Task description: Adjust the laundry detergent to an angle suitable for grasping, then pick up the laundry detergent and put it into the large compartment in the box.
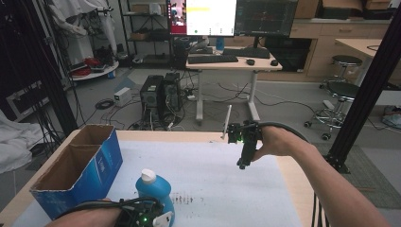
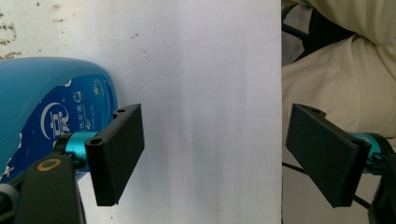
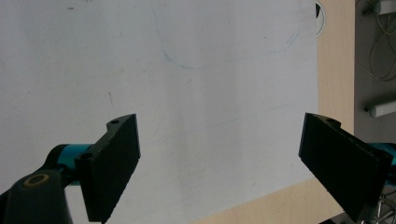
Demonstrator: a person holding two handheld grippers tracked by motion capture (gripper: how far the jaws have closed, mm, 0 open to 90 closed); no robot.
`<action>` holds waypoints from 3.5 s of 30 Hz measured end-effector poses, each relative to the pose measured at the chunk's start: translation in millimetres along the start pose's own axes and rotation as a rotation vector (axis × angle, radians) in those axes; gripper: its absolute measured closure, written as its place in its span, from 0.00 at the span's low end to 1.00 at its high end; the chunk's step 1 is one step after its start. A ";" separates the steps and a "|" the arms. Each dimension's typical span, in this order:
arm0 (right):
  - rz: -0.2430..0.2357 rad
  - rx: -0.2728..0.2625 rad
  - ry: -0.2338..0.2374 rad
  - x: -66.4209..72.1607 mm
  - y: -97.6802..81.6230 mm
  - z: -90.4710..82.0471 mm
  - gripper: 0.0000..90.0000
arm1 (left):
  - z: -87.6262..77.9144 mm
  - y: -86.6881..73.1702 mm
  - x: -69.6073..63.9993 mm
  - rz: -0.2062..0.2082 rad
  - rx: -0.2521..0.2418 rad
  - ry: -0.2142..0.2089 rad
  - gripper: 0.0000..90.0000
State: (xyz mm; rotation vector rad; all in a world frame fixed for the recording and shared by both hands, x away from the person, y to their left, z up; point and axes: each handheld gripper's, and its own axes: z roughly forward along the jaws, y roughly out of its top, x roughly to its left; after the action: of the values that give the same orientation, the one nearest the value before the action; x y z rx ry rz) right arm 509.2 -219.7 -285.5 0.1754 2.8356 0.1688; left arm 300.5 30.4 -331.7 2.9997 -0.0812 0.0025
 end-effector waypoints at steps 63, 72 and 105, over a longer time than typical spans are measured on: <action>-0.024 -0.003 -0.002 10.4 8.9 -7.3 0.13 | -33.5 -15.8 -7.9 -0.034 -0.035 0.016 0.22; -0.025 0.003 -0.001 11.6 9.1 -7.1 0.13 | -63.8 -18.9 -1.8 -0.034 -0.072 0.027 0.22; -0.056 -0.009 0.000 13.4 10.2 -8.7 0.13 | -132.1 -13.6 67.8 -0.031 -0.093 0.097 0.22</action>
State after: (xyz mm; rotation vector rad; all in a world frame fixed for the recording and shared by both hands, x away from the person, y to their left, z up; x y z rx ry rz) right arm 494.9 -208.6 -279.7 0.0939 2.8355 0.1700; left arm 369.2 58.8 -202.4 2.9024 -0.0237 0.1374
